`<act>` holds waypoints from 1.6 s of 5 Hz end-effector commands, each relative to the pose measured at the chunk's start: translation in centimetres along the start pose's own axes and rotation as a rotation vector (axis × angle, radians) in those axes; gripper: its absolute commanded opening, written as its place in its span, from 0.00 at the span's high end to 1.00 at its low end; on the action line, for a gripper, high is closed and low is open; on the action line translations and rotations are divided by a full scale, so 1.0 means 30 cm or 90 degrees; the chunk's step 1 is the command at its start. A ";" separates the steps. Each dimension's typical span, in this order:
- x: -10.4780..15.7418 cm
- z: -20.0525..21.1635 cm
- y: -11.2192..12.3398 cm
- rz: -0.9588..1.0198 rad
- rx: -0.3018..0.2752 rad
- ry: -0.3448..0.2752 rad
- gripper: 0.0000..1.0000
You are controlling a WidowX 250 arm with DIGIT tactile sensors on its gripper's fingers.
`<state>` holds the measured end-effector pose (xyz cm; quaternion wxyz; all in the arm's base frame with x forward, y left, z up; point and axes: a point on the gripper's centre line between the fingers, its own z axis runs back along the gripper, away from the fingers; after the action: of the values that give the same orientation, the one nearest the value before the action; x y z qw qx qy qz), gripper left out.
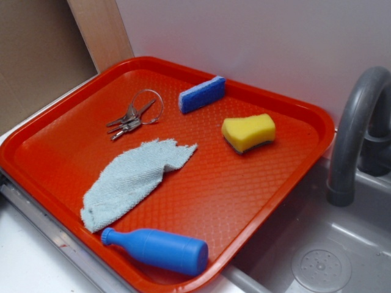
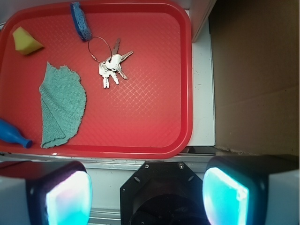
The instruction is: Grab the green sponge.
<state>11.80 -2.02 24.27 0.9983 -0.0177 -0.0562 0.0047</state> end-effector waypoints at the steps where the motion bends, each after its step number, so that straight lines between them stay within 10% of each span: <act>1: 0.000 0.000 0.000 0.000 0.000 0.000 0.00; 3: 0.117 -0.037 -0.187 -0.158 0.002 -0.006 0.00; 5: 0.254 -0.125 -0.419 -0.316 0.014 -0.104 0.00; 6: 0.319 -0.181 -0.481 -0.334 -0.042 -0.159 0.00; 8: 0.434 -0.318 -0.621 -0.352 -0.040 -0.125 0.00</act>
<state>26.25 -20.07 14.51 0.9555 -0.0193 -0.1230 -0.2674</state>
